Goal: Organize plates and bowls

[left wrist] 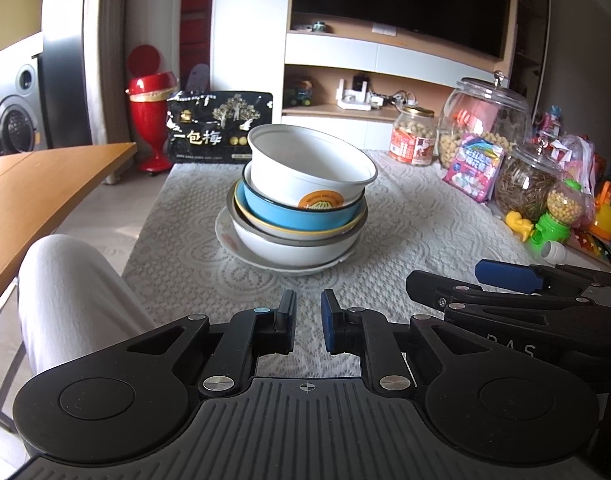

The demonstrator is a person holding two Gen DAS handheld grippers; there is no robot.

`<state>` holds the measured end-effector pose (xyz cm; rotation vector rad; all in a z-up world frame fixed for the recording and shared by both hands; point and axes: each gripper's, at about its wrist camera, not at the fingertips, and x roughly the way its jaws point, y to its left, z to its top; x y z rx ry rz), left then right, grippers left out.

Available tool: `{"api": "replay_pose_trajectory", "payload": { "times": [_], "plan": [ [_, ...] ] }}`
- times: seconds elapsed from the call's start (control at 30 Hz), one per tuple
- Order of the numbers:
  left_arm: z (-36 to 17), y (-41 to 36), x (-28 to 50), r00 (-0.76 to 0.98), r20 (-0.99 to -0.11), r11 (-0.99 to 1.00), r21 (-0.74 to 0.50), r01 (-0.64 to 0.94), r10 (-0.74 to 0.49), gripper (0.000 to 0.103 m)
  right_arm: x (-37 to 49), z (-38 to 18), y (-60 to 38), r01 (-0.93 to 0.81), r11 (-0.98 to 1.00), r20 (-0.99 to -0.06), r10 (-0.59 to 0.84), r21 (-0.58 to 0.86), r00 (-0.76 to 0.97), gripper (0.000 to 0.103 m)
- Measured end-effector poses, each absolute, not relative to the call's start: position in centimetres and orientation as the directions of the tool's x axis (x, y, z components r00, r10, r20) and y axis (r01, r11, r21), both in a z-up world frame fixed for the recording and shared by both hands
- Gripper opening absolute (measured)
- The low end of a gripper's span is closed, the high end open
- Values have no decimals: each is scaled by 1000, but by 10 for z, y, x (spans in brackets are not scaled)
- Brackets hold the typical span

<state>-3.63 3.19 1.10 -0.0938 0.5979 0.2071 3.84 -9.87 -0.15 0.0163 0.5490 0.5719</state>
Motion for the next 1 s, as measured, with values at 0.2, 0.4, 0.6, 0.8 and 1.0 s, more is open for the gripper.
{"api": "replay_pose_trajectory", "payload": {
  "times": [0.2,0.4,0.6,0.8,1.0],
  "plan": [
    [11,33,-36,805,-569,975,-26,-222,169,16,38,-1,-98,-509,845,-489,518,164,702,69],
    [11,34,-36,804,-570,974,-26,-223,169,16,38,-1,-98,-509,845,-489,518,164,702,69],
    [11,35,-36,803,-571,974,-26,-224,170,16,38,-1,-98,-510,845,-488,518,163,703,69],
    [11,35,-36,803,-571,974,-26,-223,169,16,38,-2,-99,-509,845,-490,518,164,701,69],
    [11,35,-36,803,-571,974,-25,-223,170,16,38,-2,-99,-509,845,-491,518,165,701,69]
  ]
}}
